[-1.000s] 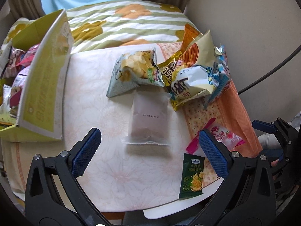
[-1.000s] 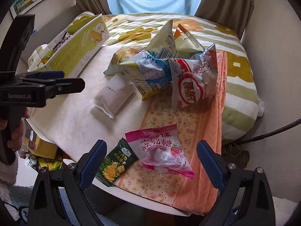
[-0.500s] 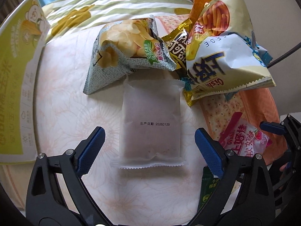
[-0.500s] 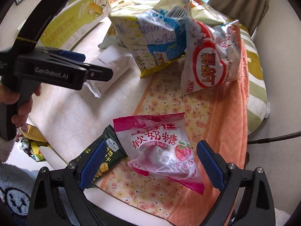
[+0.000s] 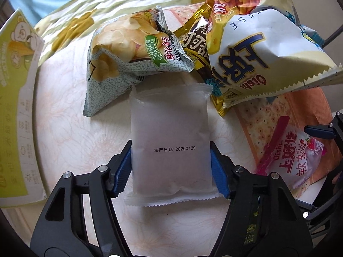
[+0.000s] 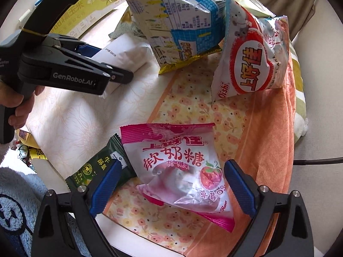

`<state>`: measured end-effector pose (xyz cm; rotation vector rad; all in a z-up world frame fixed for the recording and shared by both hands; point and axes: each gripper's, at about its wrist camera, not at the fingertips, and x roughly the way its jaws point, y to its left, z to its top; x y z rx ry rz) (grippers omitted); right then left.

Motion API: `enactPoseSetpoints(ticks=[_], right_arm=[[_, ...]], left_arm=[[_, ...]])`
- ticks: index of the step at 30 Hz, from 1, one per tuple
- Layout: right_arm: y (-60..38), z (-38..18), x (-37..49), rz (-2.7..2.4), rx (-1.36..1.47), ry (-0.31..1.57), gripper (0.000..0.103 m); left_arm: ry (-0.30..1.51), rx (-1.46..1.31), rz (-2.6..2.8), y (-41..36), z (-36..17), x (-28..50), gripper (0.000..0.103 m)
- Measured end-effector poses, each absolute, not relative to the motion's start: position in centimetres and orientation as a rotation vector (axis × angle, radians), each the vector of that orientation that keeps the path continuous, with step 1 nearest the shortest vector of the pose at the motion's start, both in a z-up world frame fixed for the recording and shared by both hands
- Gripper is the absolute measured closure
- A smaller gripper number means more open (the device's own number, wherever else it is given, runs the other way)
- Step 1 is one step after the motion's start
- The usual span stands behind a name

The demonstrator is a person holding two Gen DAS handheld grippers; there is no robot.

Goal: Organize snacks
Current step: 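Grasp the white pastry pack with the left tool while the right tool grasps the pink candy bag, then carry the pastry pack and candy bag toward the yellow box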

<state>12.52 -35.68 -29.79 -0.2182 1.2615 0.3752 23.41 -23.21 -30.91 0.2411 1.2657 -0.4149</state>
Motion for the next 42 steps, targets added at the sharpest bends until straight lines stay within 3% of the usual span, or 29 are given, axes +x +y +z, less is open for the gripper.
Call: enactPoseSetpoints(ticks=[16,21,30,42], right_arm=[[-36.6,-31.9,12.5,0.396,-0.276,1.276,0.016],[-36.1,-32.2,12.0,0.407,-0.342,1.262,0.037],[-36.7,-30.0,12.1,0.403,-0.287,1.234,0.050],[-36.1,-23.4,12.4,0.424,-0.212,1.094,0.051]], left_arm=[[1.285,0.164,-0.361,-21.1,-29.7,21.4,0.044],[1.273,0.154,-0.343,-20.4,-29.0,20.4,0.044],[1.221,0.117,-0.313,-19.0,-25.9,18.7,0.044],[1.069,0.025,-0.240,-15.6,-17.6,16.2,0.044]])
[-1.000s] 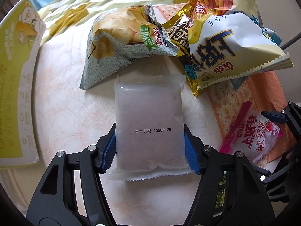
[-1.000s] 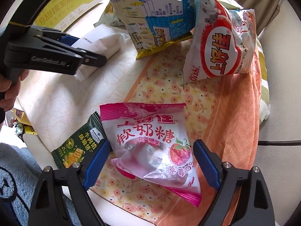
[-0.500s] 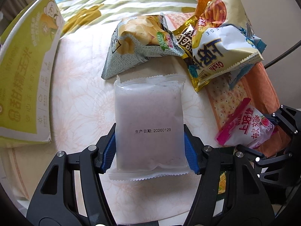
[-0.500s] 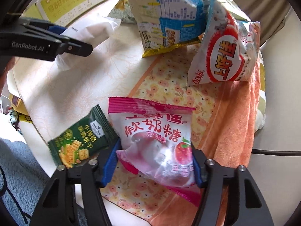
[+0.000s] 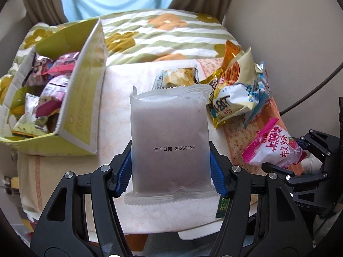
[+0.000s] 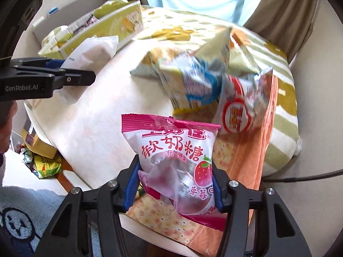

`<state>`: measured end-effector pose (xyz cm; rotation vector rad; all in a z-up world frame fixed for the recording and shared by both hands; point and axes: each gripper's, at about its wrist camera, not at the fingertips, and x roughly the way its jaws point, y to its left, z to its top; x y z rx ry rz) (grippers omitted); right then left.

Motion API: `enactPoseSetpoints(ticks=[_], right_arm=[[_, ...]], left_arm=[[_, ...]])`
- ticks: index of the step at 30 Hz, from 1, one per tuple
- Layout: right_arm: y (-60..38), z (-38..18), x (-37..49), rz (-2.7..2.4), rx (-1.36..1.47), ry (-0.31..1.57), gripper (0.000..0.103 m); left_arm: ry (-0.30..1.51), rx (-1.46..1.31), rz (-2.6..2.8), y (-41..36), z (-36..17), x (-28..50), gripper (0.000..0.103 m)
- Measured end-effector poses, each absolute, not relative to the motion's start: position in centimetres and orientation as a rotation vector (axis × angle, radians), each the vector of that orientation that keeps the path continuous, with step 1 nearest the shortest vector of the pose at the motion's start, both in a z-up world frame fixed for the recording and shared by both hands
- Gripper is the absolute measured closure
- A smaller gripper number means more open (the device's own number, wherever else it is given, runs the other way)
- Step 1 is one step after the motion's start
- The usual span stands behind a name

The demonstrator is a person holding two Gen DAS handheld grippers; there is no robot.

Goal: Organize snacks
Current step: 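Carry the pastry pack and candy bag toward the yellow box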

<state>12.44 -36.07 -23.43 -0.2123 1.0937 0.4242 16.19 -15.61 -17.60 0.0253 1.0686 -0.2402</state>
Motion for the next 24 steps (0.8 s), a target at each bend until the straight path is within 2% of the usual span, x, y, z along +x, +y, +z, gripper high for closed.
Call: enactPoseSetpoints(ticks=[11,18,24], right_arm=[[-30.8,-15.6,13.5,0.483,-0.159,0.910,0.051],[-23.1,-12.0,16.1,0.481,-0.176,0.848,0.051],[-15.4,-10.9,19.3,0.487,-0.103,0.875,0.051]], left_arm=[[0.898,-0.049,-0.154,-7.4,-9.7,15.8,0.044],[0.851,-0.060,-0.135,-0.3,-7.8,18.4,0.044],[0.867,-0.047,-0.128,6.4,-8.3,21.8,0.044]])
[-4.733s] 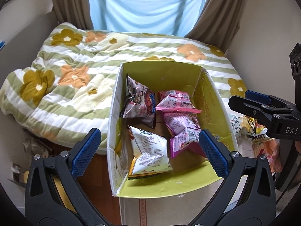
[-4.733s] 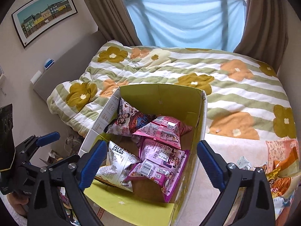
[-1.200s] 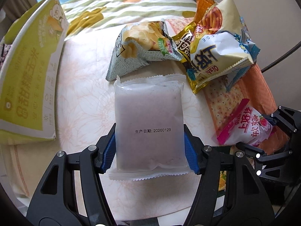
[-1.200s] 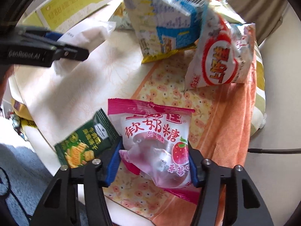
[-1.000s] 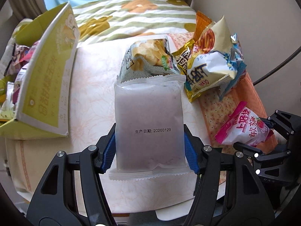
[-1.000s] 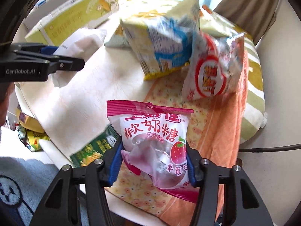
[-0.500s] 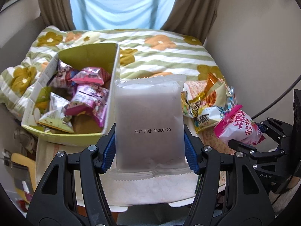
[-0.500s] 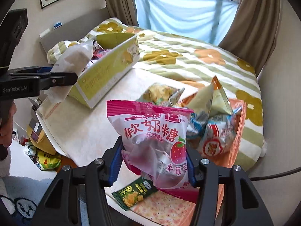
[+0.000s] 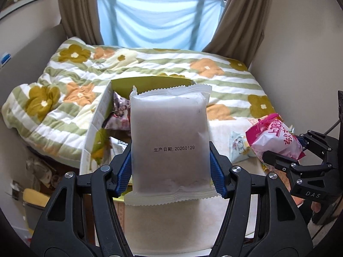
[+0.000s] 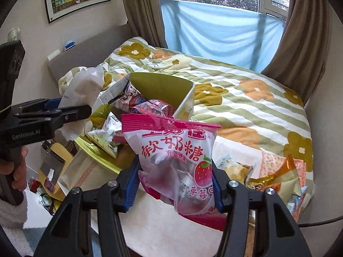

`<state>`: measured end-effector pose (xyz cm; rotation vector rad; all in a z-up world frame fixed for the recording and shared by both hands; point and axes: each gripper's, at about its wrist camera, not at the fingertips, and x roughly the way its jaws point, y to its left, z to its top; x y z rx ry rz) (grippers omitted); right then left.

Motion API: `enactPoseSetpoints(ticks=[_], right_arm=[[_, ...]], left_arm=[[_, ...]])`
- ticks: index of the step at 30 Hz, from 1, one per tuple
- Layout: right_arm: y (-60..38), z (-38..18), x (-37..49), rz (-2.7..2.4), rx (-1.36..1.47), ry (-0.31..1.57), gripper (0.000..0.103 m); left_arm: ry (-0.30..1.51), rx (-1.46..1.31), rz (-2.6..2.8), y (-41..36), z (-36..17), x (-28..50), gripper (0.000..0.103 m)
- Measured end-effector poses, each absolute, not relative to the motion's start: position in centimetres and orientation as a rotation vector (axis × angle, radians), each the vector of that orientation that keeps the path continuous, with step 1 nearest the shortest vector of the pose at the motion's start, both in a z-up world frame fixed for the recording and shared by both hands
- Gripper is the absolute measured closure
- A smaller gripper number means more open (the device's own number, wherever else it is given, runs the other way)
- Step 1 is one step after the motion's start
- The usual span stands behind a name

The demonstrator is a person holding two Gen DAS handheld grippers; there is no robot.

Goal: Organize snacks
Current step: 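Carry the pastry pack and candy bag toward the yellow box, then lower both packs into the yellow box and open both tools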

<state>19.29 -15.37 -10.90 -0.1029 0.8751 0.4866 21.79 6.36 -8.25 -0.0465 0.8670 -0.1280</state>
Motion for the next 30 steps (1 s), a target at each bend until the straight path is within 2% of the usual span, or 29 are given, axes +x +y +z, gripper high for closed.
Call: enactPoseSetpoints(ticks=[9,17,19,20,21,22,30], right_arm=[[-6.8,-13.0,23.4,0.461,-0.003,0.967,0.051],[-4.3,-15.3,24.0,0.404,0.034,1.050,0.051],[-4.3,-15.7,24.2,0.399,0.043,1.064,0.051],[-4.3,-15.8,24.2,0.398,0.045,1.069,0.051],[-4.4,-15.9,24.3,0.399,0.047,1.073,0.051],[-4.5,-16.1,24.4,0.400,0.049,1.076,0.051],[-4.4,-16.9,24.8,0.443,0.086,1.098,0.051]], left_arm=[[0.978,-0.038,-0.152,14.1,-12.6,25.9,0.044],[1.063,-0.031,-0.196,15.4,-16.5,26.8,0.044],[1.056,-0.034,-0.207,15.3,-16.9,26.6,0.040],[1.047,-0.024,-0.210,15.1,-16.9,26.4,0.031],[1.037,-0.003,-0.198,15.0,-16.8,26.2,0.011],[1.024,0.021,-0.177,14.9,-16.6,25.9,0.003],[1.004,-0.039,-0.107,16.5,-15.7,24.5,0.001]])
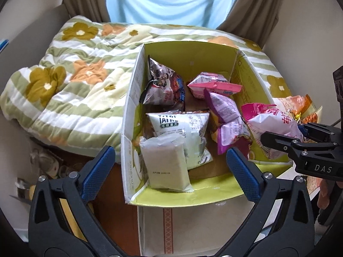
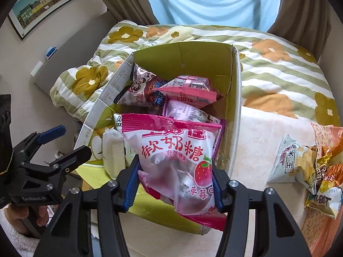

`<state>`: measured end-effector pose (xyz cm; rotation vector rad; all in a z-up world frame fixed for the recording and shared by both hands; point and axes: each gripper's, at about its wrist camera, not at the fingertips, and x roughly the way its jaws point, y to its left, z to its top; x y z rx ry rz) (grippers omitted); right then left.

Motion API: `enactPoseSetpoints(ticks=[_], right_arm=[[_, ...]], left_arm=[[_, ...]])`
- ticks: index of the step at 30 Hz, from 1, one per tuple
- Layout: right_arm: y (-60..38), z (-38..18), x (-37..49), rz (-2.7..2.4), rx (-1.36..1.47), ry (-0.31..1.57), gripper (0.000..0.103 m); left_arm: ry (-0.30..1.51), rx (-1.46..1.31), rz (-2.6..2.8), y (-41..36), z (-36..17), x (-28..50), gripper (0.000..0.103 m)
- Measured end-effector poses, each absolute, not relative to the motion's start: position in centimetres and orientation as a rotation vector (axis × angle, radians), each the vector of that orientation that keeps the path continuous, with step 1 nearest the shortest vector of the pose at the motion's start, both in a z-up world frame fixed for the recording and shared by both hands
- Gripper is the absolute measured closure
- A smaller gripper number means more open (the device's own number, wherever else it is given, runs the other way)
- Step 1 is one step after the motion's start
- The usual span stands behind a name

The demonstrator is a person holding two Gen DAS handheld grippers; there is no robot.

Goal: Organize snacks
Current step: 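Lower both packs into the yellow box and open both tools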

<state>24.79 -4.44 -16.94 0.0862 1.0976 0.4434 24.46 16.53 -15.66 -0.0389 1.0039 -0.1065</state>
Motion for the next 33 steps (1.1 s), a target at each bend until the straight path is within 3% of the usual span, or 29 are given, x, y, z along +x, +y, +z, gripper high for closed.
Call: enactPoseSetpoints(ticks=[10,13,15,17,33], right_arm=[[-2.8,-17.6,24.6,0.464,0.028,1.078,0.050],[-2.5,-17.1,24.3,0.486,0.016,1.044,0.045],[-2.1,-16.5,24.0,0.514,0.022,0.997,0.026],[-1.8,-16.0,23.8,0.525,0.016,0.965,0.015],[-2.9,-15.3,21.8,0.464,0.040,0.952,0.015]], left_arm=[[1.002,-0.081,-0.063,17.5,-16.2,23.7,0.001],[0.997,-0.086,-0.053,17.7,-16.1,23.3,0.001],[0.995,-0.089,-0.045,18.0,-16.1,23.2,0.001],[1.000,-0.097,-0.043,18.2,-16.1,23.2,0.001],[0.980,-0.074,-0.113,17.5,-15.3,22.5,0.001]])
